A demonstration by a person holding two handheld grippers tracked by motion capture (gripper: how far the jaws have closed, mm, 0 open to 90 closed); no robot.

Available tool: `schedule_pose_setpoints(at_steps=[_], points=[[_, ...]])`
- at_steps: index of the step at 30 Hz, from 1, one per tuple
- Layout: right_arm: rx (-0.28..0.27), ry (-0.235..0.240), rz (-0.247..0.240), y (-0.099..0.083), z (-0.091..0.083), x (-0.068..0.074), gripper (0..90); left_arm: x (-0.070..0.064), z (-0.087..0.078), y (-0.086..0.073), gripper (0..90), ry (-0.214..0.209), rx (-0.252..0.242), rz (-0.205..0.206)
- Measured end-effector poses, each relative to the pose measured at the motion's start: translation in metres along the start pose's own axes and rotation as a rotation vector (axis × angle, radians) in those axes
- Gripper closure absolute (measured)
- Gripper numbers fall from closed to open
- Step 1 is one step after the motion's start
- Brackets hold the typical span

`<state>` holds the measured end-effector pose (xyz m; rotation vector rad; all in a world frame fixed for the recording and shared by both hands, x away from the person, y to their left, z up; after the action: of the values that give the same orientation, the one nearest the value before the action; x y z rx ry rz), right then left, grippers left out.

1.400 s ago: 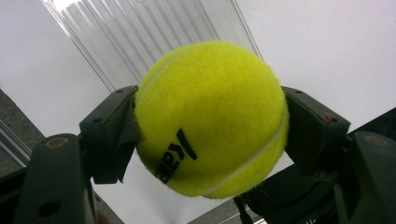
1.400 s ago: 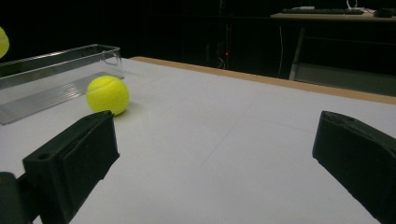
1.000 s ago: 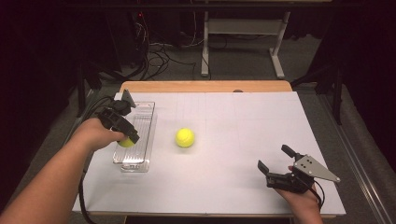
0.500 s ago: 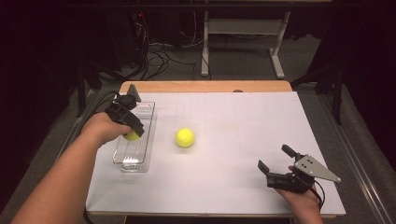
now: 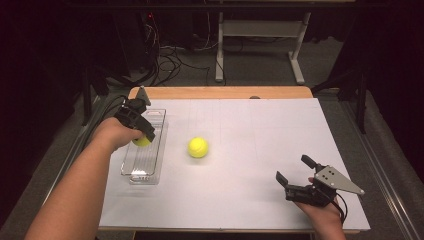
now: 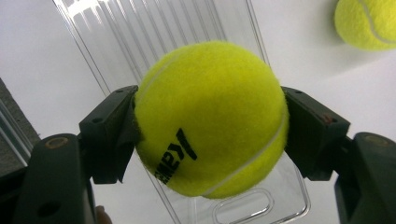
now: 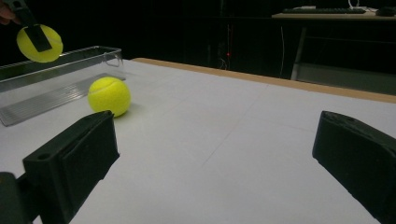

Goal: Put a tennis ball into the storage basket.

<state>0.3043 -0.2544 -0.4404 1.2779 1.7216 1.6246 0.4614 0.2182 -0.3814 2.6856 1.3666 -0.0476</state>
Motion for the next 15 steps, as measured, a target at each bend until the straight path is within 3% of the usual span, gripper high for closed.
schedule_pose_setpoints(at_steps=[9, 15], points=[[0.004, 0.002, -0.002, -0.001, 0.001, 0.001, 0.6, 0.005, 0.009, 0.005, 26.7, 0.026, 0.009, -0.028], [0.007, 0.003, 0.000, -0.001, 0.001, 0.001, 0.7, 0.001, 0.015, 0.007, 26.6, 0.026, 0.025, 0.001]])
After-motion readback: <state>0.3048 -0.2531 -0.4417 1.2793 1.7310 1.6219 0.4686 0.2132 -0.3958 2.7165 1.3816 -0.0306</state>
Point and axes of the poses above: each handheld gripper's, and its own axes: z roughly forward along the jaws, y roughly out of its top, x roughly to its left, the point moved 4 cm from there along z, roughly forward along the jaws, and after that the axes turned 15 degrees about z, right-handed, at the moved point
